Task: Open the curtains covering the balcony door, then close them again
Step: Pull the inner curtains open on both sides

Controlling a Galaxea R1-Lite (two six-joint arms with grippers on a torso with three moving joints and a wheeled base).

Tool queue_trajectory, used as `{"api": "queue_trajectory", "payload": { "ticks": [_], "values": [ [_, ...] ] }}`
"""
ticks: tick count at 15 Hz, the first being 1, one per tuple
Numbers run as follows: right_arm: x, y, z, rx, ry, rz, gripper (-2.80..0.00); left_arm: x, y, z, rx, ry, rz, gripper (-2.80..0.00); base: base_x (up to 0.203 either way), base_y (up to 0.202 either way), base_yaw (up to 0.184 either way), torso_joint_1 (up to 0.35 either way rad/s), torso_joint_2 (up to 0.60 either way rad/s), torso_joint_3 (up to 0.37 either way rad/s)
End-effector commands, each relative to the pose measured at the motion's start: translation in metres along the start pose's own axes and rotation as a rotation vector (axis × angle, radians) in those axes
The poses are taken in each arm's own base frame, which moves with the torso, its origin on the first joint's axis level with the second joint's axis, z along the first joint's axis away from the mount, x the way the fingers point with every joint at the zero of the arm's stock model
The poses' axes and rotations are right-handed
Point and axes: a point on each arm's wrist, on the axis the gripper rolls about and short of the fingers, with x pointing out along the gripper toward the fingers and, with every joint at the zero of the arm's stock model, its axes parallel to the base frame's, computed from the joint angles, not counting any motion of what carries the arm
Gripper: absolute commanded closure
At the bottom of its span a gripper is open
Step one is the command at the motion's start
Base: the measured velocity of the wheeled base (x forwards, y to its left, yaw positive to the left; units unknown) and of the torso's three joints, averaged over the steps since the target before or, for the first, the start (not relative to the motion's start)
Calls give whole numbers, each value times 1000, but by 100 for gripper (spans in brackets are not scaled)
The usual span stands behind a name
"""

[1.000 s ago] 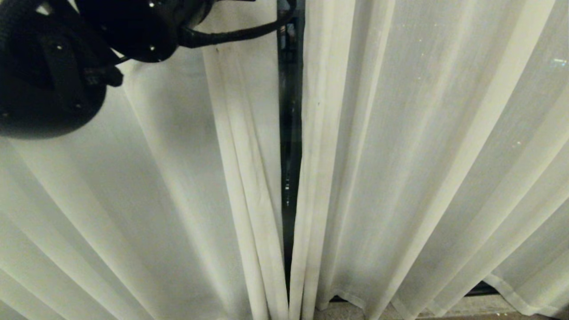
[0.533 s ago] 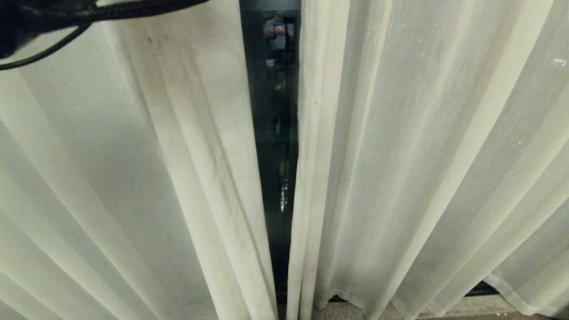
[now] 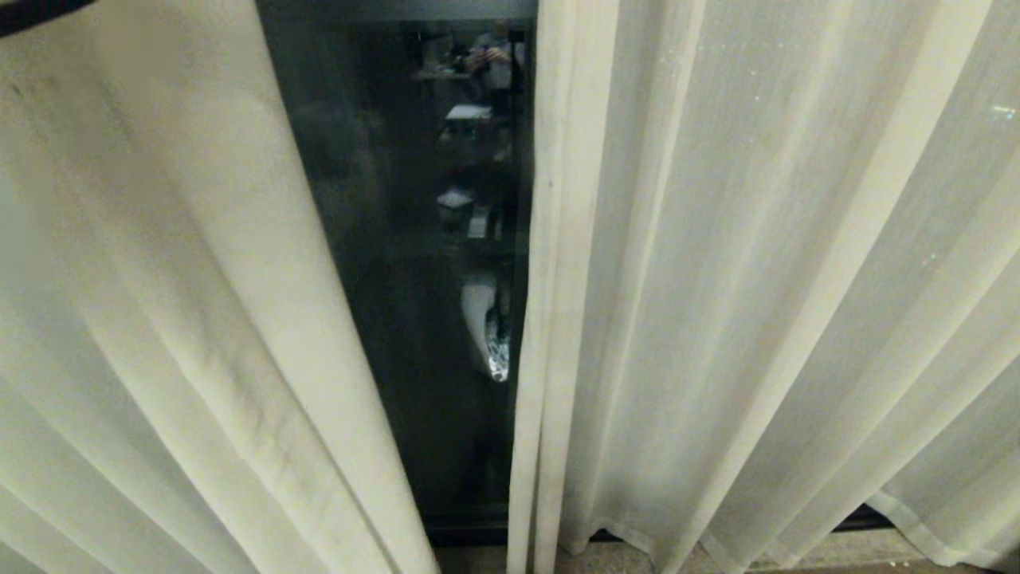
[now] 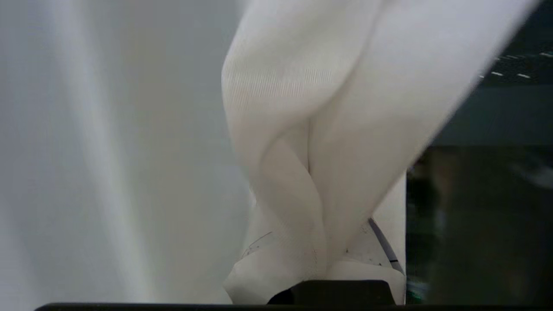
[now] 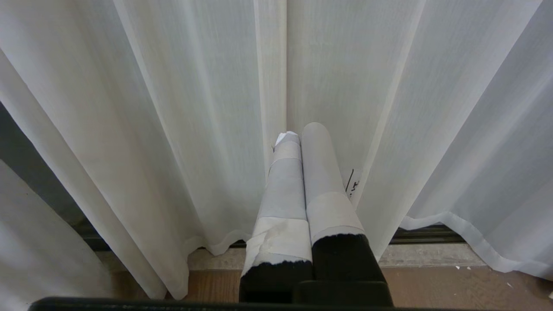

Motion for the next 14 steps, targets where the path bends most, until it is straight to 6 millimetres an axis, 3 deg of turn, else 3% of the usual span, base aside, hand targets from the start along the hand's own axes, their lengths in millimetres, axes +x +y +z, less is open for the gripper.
{"api": "queue_trajectory", "payload": {
  "ticks": [1, 11, 14],
  "values": [
    [0, 0, 0, 0, -1, 0, 0, -6, 19, 2, -8, -14, 64, 0, 0, 0, 0, 0, 0, 0],
    [0, 0, 0, 0, -1, 0, 0, -17, 76, -22, 11, 3, 370, 0, 0, 0, 0, 0, 0, 0],
    [0, 0, 0, 0, -1, 0, 0, -24, 79, -32, 5, 24, 386, 0, 0, 0, 0, 0, 0, 0]
  ]
}}
